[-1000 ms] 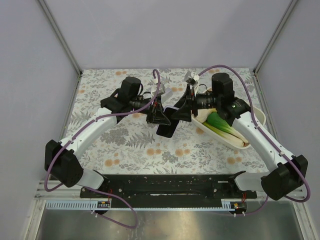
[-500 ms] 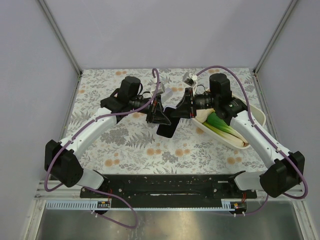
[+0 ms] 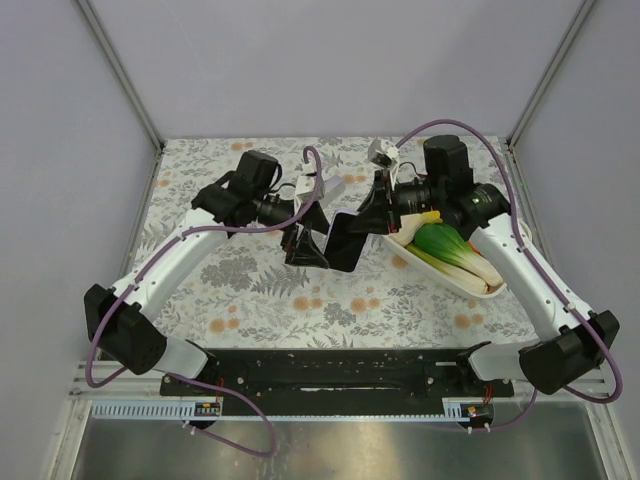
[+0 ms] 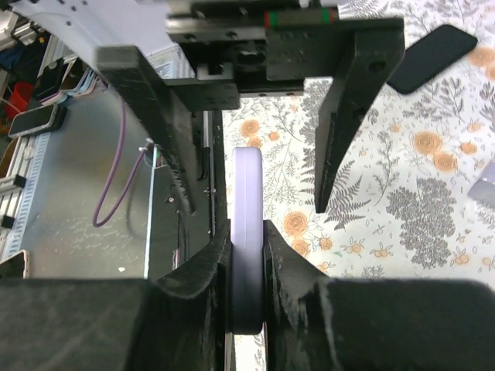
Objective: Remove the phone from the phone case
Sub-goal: Remove the phone case from the phone.
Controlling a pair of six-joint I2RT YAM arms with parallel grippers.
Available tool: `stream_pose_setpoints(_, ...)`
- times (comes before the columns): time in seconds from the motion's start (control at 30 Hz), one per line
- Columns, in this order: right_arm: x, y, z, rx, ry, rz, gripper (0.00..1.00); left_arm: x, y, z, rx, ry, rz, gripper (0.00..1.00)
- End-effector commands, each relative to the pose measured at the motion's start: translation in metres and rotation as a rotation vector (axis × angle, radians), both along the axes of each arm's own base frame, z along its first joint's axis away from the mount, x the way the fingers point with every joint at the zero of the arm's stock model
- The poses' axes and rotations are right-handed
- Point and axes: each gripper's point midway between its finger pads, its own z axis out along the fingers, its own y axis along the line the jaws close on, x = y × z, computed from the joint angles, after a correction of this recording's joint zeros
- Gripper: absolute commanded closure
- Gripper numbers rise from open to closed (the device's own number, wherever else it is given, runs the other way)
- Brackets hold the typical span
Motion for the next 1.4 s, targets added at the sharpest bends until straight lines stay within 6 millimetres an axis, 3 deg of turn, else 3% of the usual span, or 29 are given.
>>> stream_pose_setpoints(0.0, -0.022, -0.003, 0.036, 0.049, -0.088, 0.133, 1.0, -0.022, 0.015, -0.004, 0.013, -0.087, -0.124, 0.01)
stream_pose_setpoints(0.2, -0.03, -0.004, 0.038, 0.047, -0.058, 0.198, 1.0, -0.033, 0.018, -0.015, 0.032, -0.17, -0.173, 0.12)
stream_pose_setpoints(0.4, -0.034, -0.004, 0.031, 0.038, -0.034, 0.217, 1.0, -0.039, 0.015, -0.017, 0.049, -0.186, -0.223, 0.32)
stream_pose_setpoints(1.03, -0.037, -0.004, 0.03, 0.051, -0.027, 0.215, 1.0, -0.037, -0.003, -0.028, 0.042, -0.139, -0.219, 0.52)
stream_pose_setpoints(1.17, -0.036, -0.004, 0.028, 0.05, -0.023, 0.218, 1.0, -0.039, -0.003, -0.032, 0.043, -0.153, -0.232, 0.61)
stream_pose_setpoints(1.37, -0.036, -0.003, 0.025, 0.054, -0.024, 0.231, 1.0, -0.056, -0.002, -0.034, 0.062, -0.201, -0.314, 0.87)
